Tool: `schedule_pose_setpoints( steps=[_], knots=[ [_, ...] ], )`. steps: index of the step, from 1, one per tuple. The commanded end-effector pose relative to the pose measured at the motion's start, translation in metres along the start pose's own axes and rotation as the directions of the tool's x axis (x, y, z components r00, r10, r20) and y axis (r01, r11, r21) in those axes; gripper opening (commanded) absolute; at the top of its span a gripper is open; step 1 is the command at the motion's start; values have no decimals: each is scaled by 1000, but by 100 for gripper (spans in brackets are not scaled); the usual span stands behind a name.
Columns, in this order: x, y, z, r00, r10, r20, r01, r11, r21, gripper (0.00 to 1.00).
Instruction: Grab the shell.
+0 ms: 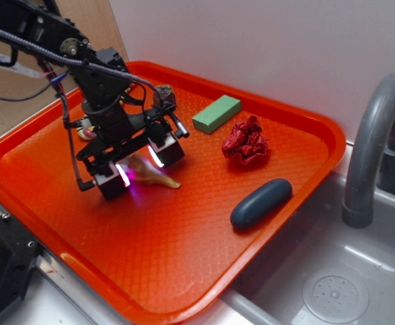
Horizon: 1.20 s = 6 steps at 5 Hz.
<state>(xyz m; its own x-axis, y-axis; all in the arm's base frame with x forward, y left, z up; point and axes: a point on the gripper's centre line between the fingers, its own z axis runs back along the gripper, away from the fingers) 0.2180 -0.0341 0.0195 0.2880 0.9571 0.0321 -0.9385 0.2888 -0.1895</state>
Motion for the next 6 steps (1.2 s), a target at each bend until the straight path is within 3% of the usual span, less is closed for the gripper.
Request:
schedule_pose_setpoints(
  steps=[1,2,3,4,5,6],
  knots=[
    [19,1,34,977,-185,106,187,982,-9,0],
    [29,-13,60,943,-285,170,286,958,16,0],
    [39,-48,97,880,-467,85,461,884,84,0],
    [40,-76,135,782,-623,-5,624,782,7,0],
    [38,-91,176,609,-792,-44,792,610,-10,0],
    [40,-90,205,512,-859,-16,859,512,8,0]
  ],
)
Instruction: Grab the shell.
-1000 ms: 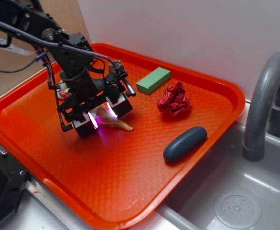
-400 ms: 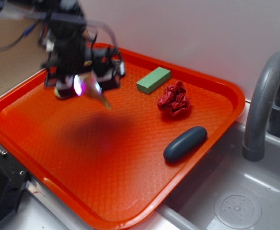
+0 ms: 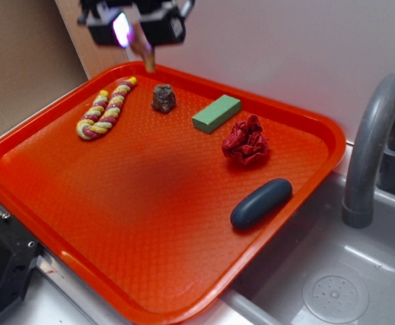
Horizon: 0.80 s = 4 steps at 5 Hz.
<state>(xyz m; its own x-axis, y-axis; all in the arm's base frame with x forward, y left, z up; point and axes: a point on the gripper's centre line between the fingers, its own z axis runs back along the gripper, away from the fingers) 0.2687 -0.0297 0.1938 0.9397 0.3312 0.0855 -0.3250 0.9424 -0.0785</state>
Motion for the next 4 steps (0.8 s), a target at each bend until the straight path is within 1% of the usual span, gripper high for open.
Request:
schedule_pose_setpoints(
  steps=[1,2,3,4],
  knots=[
    [6,9,74,968,-227,105,225,974,31,0],
    [-1,8,88,940,-327,96,316,941,118,0],
    [-9,7,89,924,-362,126,346,929,128,0],
    [-12,10,87,916,-397,58,394,917,59,0]
  ],
)
